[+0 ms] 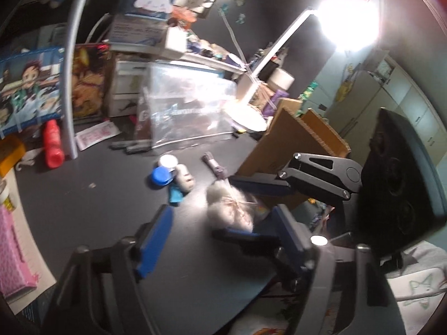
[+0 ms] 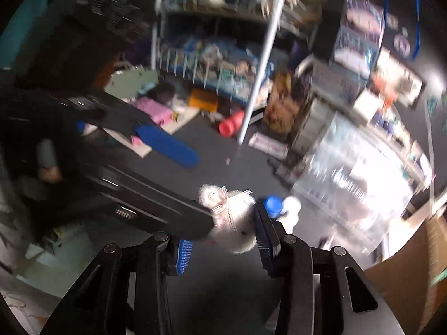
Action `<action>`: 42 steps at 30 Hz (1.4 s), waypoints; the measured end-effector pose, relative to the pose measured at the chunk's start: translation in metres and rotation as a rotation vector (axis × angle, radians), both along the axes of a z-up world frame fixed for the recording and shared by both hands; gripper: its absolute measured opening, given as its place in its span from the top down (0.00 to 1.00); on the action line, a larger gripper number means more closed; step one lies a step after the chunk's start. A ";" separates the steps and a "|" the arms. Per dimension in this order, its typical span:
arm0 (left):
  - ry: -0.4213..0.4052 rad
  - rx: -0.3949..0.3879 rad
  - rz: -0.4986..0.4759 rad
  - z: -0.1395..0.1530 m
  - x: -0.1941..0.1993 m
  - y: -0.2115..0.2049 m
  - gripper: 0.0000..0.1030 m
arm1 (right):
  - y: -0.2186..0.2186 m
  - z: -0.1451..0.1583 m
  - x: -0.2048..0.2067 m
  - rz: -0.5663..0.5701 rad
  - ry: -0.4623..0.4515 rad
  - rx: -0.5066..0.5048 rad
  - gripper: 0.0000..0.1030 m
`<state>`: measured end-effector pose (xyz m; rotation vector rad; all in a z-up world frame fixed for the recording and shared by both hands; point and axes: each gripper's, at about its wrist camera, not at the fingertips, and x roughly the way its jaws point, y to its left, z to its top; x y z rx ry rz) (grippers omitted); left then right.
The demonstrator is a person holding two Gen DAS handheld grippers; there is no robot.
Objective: Organize objects
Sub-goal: 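Carry the white fluffy plush with the right tool into the box and release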
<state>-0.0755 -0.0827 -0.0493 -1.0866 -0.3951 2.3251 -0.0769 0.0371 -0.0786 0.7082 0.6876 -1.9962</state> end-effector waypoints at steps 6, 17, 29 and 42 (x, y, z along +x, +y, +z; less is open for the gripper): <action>0.016 0.028 -0.047 0.027 -0.012 0.019 0.69 | 0.003 0.033 0.012 0.019 0.108 0.000 0.66; 0.049 -0.036 -0.119 0.070 -0.051 0.081 0.72 | 0.055 0.069 -0.008 -0.079 0.178 -0.027 0.66; 0.016 -0.098 -0.244 0.080 -0.112 0.182 0.73 | 0.143 0.083 -0.061 -0.241 0.100 -0.060 0.66; -0.080 -0.206 -0.317 0.059 -0.139 0.239 0.64 | 0.201 0.060 -0.101 -0.312 -0.088 -0.043 0.65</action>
